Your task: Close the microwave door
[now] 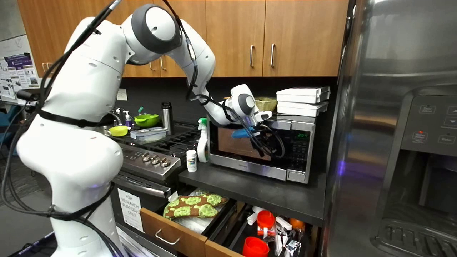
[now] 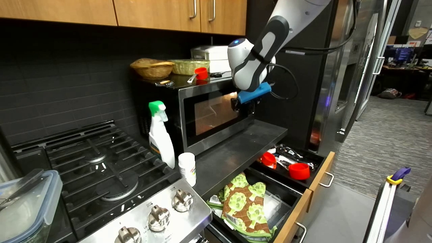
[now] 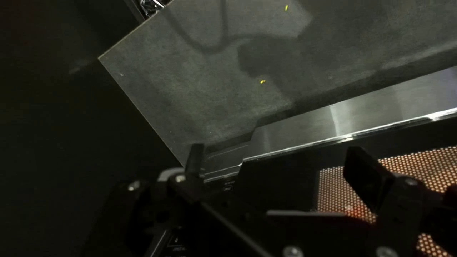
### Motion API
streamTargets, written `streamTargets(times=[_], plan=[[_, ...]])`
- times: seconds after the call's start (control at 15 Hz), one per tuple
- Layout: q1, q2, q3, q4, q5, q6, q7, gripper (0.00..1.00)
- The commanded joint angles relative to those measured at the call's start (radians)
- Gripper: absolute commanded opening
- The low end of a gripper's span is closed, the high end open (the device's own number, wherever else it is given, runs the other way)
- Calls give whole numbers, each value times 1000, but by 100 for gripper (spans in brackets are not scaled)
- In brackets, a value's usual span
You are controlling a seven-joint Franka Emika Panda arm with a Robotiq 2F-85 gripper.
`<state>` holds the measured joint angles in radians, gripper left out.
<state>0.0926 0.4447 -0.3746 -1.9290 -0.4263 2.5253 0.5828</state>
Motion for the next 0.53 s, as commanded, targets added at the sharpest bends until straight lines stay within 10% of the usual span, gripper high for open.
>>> streamTargets(times=[0.0,0.47], plan=[[-23,-50,45,13,56,-113,-13,100],[-48,-102,76,13,82,-237,7,100]])
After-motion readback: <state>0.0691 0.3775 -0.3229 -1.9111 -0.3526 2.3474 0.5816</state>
